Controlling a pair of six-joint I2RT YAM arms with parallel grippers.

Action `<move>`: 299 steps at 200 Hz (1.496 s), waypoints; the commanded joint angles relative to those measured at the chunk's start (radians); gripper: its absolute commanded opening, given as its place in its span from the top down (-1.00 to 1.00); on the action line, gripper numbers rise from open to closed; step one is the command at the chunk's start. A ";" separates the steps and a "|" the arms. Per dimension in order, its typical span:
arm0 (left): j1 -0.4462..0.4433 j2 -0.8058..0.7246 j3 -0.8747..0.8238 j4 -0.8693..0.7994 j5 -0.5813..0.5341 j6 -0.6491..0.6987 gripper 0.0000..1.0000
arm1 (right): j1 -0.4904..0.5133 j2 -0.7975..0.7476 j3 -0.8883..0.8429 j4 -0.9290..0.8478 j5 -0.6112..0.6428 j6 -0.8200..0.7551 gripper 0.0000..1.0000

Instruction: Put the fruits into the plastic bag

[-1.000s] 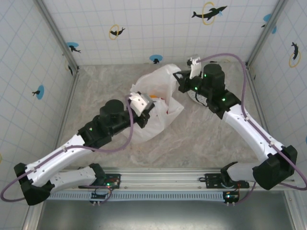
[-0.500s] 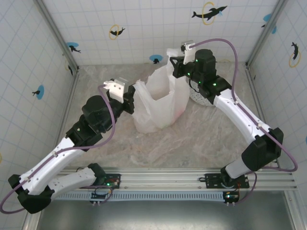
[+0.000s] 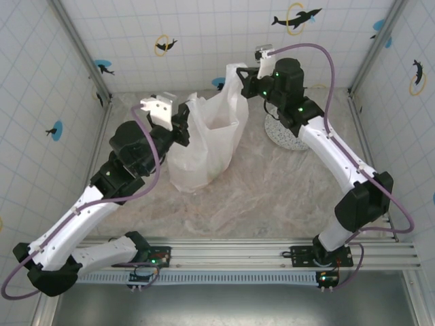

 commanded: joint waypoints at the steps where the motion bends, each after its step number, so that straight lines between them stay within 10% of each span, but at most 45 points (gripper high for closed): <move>1: 0.008 -0.009 -0.116 0.028 0.071 -0.062 1.00 | -0.006 0.020 0.000 0.038 -0.004 -0.007 1.00; 53: 0.008 0.004 -0.148 0.010 0.149 -0.129 1.00 | -0.037 0.071 -0.011 0.011 -0.043 -0.002 0.76; 107: 0.008 0.009 -0.003 -0.123 0.105 -0.075 -0.17 | -0.046 -0.017 0.027 -0.108 -0.006 -0.062 -0.44; 145: 0.009 -0.043 0.043 -0.209 0.045 -0.064 -0.95 | -0.071 -0.184 -0.032 -0.232 0.107 -0.136 -0.77; 220: 0.063 -0.186 -0.269 -0.115 -0.450 -0.285 -0.95 | -0.270 -0.614 -0.479 -0.284 0.355 -0.167 -0.95; 299: 0.229 -0.161 -0.767 0.223 -0.738 -0.416 -0.95 | -0.310 -0.794 -1.070 -0.052 0.612 -0.084 -0.97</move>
